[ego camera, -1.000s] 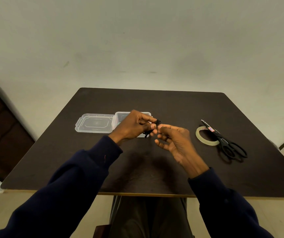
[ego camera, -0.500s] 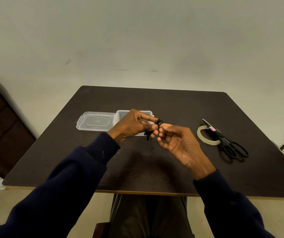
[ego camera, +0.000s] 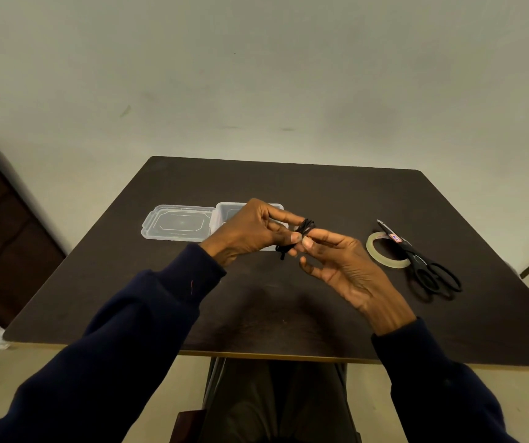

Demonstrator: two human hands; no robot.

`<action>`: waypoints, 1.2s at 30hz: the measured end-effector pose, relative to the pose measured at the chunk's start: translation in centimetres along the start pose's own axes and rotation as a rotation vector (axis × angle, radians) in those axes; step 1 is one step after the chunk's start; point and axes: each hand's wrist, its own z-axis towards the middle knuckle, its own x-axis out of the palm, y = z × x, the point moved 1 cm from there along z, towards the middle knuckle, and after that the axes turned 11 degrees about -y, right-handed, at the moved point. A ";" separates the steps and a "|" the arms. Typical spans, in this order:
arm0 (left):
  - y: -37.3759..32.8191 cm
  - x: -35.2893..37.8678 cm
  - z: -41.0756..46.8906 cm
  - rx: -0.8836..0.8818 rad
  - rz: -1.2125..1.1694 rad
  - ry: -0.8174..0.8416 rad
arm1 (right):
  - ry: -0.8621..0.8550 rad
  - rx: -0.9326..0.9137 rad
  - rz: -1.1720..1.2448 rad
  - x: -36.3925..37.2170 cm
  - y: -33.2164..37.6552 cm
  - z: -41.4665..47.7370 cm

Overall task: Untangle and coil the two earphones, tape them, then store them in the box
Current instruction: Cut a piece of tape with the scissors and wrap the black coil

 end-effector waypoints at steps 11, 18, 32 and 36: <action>-0.7 0.9 -0.2 0.073 0.074 -0.020 | -0.057 -0.086 0.004 -0.2 0.0 -0.1; -0.8 2.2 -0.5 0.143 0.196 -0.146 | -0.114 -0.189 -0.016 0.0 -0.5 -0.3; -1.6 3.7 -0.8 0.209 0.239 -0.232 | -0.288 -0.509 -0.293 0.6 -0.7 -0.6; -1.8 4.5 -1.0 0.192 0.189 -0.248 | -0.394 -0.603 -0.324 0.4 -0.5 -0.6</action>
